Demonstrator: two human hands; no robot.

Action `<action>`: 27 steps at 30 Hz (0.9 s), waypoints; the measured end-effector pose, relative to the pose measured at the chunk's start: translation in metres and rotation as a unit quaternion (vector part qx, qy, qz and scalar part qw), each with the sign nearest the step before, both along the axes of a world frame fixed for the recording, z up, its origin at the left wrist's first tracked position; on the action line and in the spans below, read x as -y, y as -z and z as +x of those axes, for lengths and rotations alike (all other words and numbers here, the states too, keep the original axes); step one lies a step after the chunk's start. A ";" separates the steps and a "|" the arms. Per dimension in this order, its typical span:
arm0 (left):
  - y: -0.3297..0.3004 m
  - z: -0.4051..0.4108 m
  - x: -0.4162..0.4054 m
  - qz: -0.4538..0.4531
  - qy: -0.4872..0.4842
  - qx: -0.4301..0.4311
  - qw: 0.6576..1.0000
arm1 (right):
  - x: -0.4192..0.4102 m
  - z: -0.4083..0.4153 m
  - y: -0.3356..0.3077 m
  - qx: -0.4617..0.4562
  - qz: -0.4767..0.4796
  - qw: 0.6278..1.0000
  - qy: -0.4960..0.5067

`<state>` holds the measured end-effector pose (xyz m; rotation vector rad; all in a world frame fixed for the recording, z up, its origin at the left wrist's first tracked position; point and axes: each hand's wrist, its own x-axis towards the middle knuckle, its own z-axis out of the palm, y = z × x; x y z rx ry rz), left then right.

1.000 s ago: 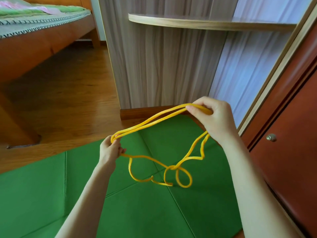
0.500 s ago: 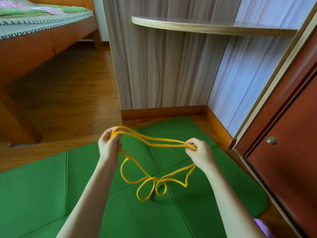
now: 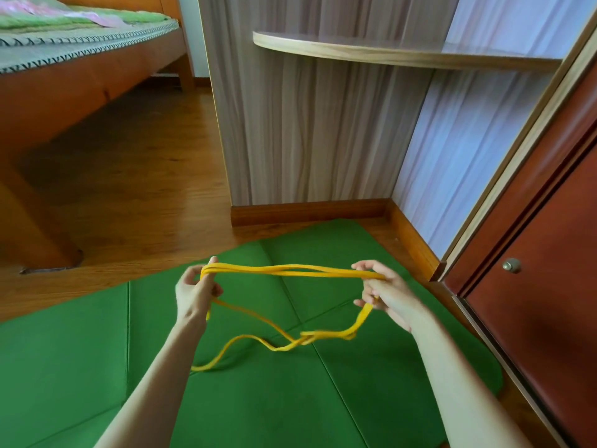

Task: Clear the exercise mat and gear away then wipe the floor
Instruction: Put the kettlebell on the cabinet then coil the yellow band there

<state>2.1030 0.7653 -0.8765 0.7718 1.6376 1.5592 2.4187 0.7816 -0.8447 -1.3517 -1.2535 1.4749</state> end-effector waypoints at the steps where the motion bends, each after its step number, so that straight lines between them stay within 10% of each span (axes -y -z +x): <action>1: 0.005 0.002 0.000 -0.050 0.042 0.070 0.995 | -0.001 -0.002 0.002 0.005 0.003 1.000 0.019; 5: 0.020 0.000 0.008 -0.170 0.204 0.010 0.964 | -0.007 0.010 0.006 0.142 0.054 0.982 0.113; 16: 0.007 -0.017 0.014 -0.098 0.134 -0.365 0.916 | 0.009 0.041 0.028 0.455 0.274 0.847 0.033; 19: 0.014 -0.017 0.019 -0.097 0.139 -0.379 0.910 | 0.004 0.044 0.023 0.437 0.273 0.854 0.074; 22: 0.020 -0.010 0.017 -0.123 0.130 -0.334 0.926 | 0.002 0.035 0.018 0.245 0.094 0.961 0.090; 27: 0.021 -0.009 0.014 -0.112 0.216 -0.116 0.963 | 0.008 0.028 0.020 0.068 -0.069 0.991 -0.094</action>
